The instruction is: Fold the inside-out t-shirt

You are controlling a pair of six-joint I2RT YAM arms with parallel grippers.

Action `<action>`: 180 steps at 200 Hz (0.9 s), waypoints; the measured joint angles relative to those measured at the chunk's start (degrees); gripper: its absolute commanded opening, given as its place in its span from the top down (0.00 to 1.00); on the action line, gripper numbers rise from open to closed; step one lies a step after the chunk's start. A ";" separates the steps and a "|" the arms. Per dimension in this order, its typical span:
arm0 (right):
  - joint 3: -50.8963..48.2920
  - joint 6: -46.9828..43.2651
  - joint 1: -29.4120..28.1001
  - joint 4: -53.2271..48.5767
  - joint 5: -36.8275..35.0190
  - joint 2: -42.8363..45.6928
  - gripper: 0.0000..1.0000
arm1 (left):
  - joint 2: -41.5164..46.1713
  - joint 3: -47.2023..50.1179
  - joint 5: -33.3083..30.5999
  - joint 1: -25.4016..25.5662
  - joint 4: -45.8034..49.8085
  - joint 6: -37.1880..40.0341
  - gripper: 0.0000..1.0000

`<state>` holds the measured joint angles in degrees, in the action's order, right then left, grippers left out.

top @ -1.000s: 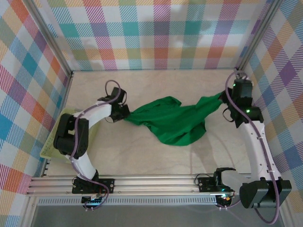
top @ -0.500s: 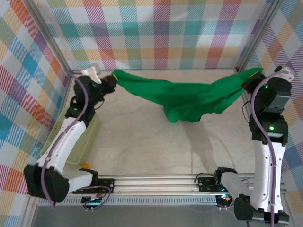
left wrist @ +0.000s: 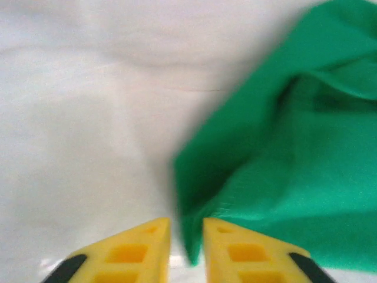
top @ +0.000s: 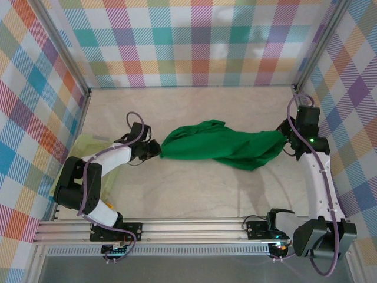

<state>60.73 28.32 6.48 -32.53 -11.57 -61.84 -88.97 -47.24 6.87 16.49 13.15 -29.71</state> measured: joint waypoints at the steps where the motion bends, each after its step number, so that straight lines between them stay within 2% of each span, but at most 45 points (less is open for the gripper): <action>1: 0.00 0.00 0.00 0.00 -0.07 0.15 1.00 | 0.00 0.02 -0.37 -0.04 0.20 -0.17 0.63; 15: 0.00 -0.04 0.07 -0.02 -0.90 1.27 1.00 | 0.26 0.17 -5.22 -0.46 3.30 -0.81 0.55; 37: 0.00 -0.04 0.22 -0.04 -1.27 1.84 1.00 | 1.68 -0.24 -11.80 0.28 6.80 -0.35 0.48; 48: 0.00 -0.07 0.22 -0.04 -1.20 1.86 1.00 | 2.36 -0.85 -14.21 2.36 7.61 0.57 0.46; 77: 0.00 -0.17 0.26 -0.04 -1.16 1.86 1.00 | 4.81 -1.77 -19.61 11.10 7.69 2.40 0.32; 97: 0.00 -0.24 0.26 -0.02 -0.96 1.92 1.00 | 6.78 -1.79 -21.38 15.39 7.67 3.21 0.31; 117: 0.00 -0.24 0.26 0.00 -0.72 1.92 1.00 | 6.23 -2.51 -22.14 15.85 7.98 3.52 0.32; 165: -0.04 -0.24 0.26 0.02 -0.17 2.38 1.00 | -6.58 -9.79 -25.07 15.85 10.32 3.63 0.29; 180: -0.04 -0.24 0.26 -0.11 -0.61 2.80 1.00 | -9.05 -10.73 -25.73 15.52 11.13 3.39 0.36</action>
<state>60.69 28.08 6.74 -32.64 -12.19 -59.05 -98.02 -57.98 -18.85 32.01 24.27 -26.33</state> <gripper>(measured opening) 0.063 0.690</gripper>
